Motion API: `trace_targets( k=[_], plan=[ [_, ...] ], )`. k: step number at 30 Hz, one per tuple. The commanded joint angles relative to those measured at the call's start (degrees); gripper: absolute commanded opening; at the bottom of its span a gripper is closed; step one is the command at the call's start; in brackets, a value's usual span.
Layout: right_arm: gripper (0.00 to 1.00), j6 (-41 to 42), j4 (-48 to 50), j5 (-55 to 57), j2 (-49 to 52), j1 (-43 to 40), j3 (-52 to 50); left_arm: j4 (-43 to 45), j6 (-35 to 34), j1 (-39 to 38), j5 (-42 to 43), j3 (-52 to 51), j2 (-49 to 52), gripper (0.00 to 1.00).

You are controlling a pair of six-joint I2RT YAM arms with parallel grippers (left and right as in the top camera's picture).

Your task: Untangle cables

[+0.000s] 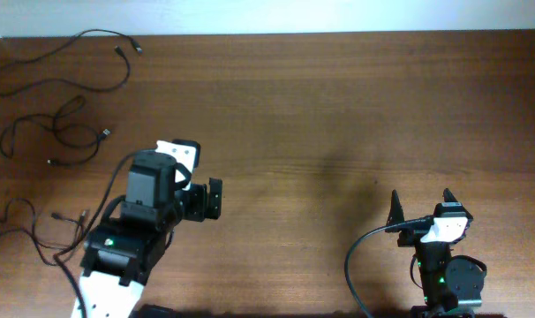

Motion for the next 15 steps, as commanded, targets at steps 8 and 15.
trace_targets(
  k=[8, 15],
  plan=[
    [0.98, -0.02, -0.42, 0.50, -0.48, -0.42, -0.28, 33.22, 2.47, -0.20, 0.74, -26.58, -17.88, 0.99],
    [0.98, 0.00, -0.42, 0.50, -0.48, -0.42, -0.28, 46.71, 3.67, 1.11, 0.92, -40.83, -28.00, 0.99]
  ],
)
